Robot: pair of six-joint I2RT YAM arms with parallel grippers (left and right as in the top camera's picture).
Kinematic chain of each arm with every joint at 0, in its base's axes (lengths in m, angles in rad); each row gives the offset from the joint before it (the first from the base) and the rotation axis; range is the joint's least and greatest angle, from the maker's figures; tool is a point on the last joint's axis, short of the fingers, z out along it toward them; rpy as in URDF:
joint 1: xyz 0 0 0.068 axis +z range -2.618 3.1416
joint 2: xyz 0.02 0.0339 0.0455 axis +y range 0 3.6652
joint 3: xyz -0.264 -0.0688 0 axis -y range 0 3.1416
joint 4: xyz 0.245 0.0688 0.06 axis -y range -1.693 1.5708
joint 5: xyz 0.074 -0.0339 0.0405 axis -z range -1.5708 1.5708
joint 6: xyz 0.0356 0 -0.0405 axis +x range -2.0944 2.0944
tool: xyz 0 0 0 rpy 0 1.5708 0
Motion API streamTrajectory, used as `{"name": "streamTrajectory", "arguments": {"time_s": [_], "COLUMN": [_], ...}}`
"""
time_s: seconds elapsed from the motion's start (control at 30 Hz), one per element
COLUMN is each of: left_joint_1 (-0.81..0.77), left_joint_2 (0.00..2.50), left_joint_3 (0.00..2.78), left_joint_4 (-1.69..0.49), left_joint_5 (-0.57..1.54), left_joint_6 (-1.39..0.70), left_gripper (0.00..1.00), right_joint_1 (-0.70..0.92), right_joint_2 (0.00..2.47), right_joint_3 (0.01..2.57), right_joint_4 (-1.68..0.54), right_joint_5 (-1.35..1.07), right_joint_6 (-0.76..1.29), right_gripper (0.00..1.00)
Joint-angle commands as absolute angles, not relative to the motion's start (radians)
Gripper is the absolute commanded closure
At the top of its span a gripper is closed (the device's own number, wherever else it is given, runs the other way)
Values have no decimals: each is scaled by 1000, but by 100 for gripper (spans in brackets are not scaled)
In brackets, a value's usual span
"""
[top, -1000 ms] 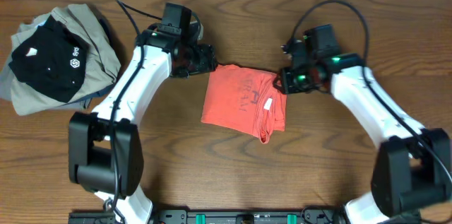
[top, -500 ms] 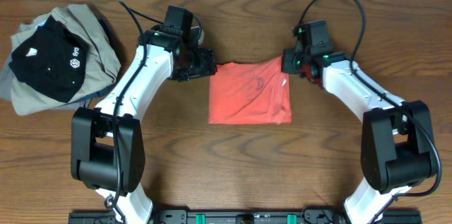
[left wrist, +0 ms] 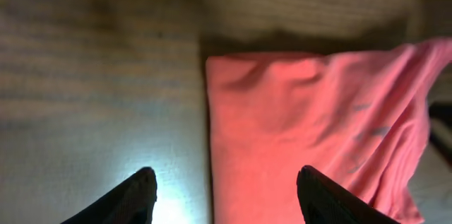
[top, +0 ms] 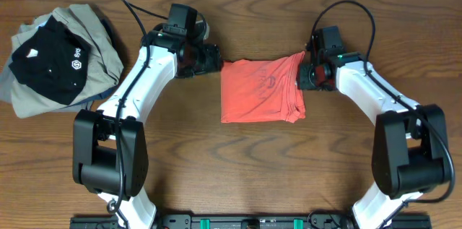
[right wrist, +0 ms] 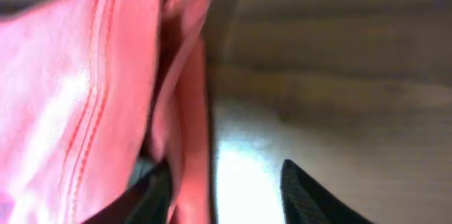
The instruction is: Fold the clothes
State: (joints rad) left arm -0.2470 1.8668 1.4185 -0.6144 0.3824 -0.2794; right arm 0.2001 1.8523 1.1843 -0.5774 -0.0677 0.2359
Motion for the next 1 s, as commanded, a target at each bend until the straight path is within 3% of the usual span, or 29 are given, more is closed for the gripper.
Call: {"name": "streamTrajectory", "arguments": {"time_s": [0.0,0.13,0.33,0.57,0.77,0.83,0.97], "left_joint_1": [-250,-268,-308,-348,-355,-355,-358], "left_joint_2": [1876,1908,2004,2083,2090,2090,2090], "left_joint_3": [1417,1417,1417,1417,1417,1417,1415], "left_joint_4": [-568,-494,-458,-477,-628,-694,-844], "left_joint_5": [377,377,377,377,348,310,296], "left_joint_6": [-257,-235,-228,-221,-210,-210,-212], "left_gripper": [32,32,32,36,37,43,62], "right_joint_1": [189,212,262,296,286,272,236], "right_joint_2": [1750,1701,1721,1724,1731,1737,1740], "right_joint_3": [1198,1198,1168,1068,973,958,953], "right_joint_4": [-619,-692,-805,-764,-705,-678,-580], "right_joint_5": [-162,-283,-289,-268,-64,-7,117], "right_joint_6": [216,200,201,207,236,253,275], "right_gripper": [57,69,68,68,88,99,99]}}
